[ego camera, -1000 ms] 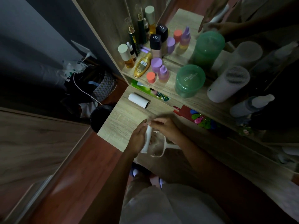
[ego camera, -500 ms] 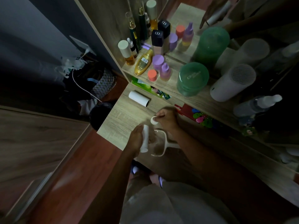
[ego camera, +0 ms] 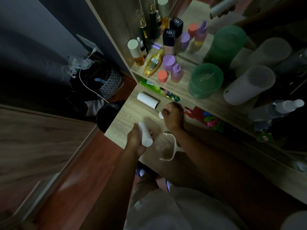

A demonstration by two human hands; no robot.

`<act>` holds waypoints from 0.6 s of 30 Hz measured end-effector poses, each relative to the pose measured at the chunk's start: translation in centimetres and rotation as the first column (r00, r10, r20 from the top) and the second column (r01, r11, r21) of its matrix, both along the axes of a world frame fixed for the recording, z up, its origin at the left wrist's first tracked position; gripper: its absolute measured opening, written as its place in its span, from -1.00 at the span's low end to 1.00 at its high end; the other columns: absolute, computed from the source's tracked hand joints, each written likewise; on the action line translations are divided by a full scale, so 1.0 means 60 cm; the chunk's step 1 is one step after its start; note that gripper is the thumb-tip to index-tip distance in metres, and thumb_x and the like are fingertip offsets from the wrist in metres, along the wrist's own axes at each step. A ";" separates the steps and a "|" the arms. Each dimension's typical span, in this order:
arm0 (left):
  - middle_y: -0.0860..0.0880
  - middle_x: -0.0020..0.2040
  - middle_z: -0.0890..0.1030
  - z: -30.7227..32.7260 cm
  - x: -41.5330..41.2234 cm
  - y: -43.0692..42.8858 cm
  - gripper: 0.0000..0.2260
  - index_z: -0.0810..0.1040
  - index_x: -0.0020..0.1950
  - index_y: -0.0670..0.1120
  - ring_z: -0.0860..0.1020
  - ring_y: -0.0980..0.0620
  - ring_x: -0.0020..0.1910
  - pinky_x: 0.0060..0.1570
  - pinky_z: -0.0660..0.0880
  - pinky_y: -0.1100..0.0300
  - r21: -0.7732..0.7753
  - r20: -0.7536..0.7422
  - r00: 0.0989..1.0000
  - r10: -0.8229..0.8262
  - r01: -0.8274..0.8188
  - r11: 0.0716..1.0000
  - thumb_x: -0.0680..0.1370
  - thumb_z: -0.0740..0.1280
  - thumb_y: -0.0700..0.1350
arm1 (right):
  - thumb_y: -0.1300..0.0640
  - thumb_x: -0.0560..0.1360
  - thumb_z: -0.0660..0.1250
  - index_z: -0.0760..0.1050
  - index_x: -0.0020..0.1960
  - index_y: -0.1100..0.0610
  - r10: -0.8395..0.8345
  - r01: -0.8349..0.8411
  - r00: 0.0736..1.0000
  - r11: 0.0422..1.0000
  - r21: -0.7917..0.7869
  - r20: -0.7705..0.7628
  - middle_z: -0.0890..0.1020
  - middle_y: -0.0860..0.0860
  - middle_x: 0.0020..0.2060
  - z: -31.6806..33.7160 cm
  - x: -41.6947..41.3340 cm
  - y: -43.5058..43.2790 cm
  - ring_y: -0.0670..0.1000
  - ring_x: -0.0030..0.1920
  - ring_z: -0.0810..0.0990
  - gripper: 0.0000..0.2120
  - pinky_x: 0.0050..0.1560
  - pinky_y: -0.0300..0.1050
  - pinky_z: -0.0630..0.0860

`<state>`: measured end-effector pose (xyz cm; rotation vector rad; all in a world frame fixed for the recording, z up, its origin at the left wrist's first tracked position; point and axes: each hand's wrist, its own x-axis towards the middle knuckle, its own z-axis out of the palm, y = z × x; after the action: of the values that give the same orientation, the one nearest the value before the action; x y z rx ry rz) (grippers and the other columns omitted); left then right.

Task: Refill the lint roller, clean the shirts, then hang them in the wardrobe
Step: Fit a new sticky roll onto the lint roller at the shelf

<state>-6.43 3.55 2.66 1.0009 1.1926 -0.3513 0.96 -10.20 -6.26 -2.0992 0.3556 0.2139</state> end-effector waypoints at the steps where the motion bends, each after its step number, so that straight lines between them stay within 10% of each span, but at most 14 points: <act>1: -0.19 -0.18 0.57 -0.001 0.001 0.002 -0.51 0.38 0.42 -0.22 0.60 -0.07 -0.37 -0.42 0.58 0.09 0.004 0.007 1.000 0.016 -0.016 1.000 0.68 0.15 0.13 | 0.20 0.50 0.42 0.59 0.01 0.24 -0.025 0.028 0.999 0.996 0.081 -0.038 0.69 0.12 -0.07 0.013 -0.006 0.002 0.05 -0.03 0.64 -0.88 -0.06 -0.19 0.57; 4: -0.20 -0.06 0.61 0.006 0.008 0.001 -0.56 0.41 0.37 -0.20 0.62 -0.12 -0.18 -0.19 0.59 0.01 0.080 0.046 0.999 0.020 -0.024 0.997 0.69 0.15 0.13 | 0.12 0.59 0.34 0.57 0.04 0.19 -0.050 0.203 0.941 0.874 0.441 -0.334 0.64 0.04 -0.18 0.072 -0.047 0.002 -0.02 -0.19 0.62 -0.86 -0.28 -0.34 0.51; 7: -0.23 0.09 0.59 0.010 0.015 0.002 -0.62 0.37 0.34 -0.13 0.64 -0.17 -0.03 -0.18 0.59 0.01 0.244 0.112 0.993 -0.041 0.012 0.970 0.69 0.13 0.13 | -0.01 0.62 0.28 0.57 0.12 0.17 0.093 0.310 0.832 0.740 0.597 -0.546 0.70 0.11 -0.04 0.108 -0.098 -0.007 0.06 -0.12 0.69 -0.74 -0.02 -0.08 0.65; 14: -0.16 0.12 0.62 0.024 0.016 -0.005 -0.73 0.46 0.08 0.11 0.63 -0.19 0.13 0.12 0.58 -0.28 0.516 0.282 0.904 -0.321 0.139 0.845 0.55 0.28 0.27 | 0.13 0.61 0.32 0.40 0.40 0.18 0.302 0.459 0.798 0.255 0.851 -0.521 0.61 0.25 0.25 0.114 -0.148 -0.024 0.30 0.21 0.63 -0.62 -0.10 -0.11 0.66; 18: -0.18 0.09 0.61 0.030 0.015 -0.013 -0.62 0.47 0.11 0.09 0.61 -0.14 0.11 0.19 0.52 -0.25 0.625 0.306 0.858 -0.413 0.146 0.767 0.52 0.29 0.35 | 0.29 0.57 0.35 0.38 0.42 0.19 0.280 0.455 0.817 0.221 0.862 -0.504 0.55 0.30 0.30 0.112 -0.142 -0.023 0.25 0.18 0.65 -0.57 -0.09 -0.15 0.66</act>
<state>-5.55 2.79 4.45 1.7193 0.7343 0.0249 -7.58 -11.59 0.49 -0.6105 0.5179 0.8015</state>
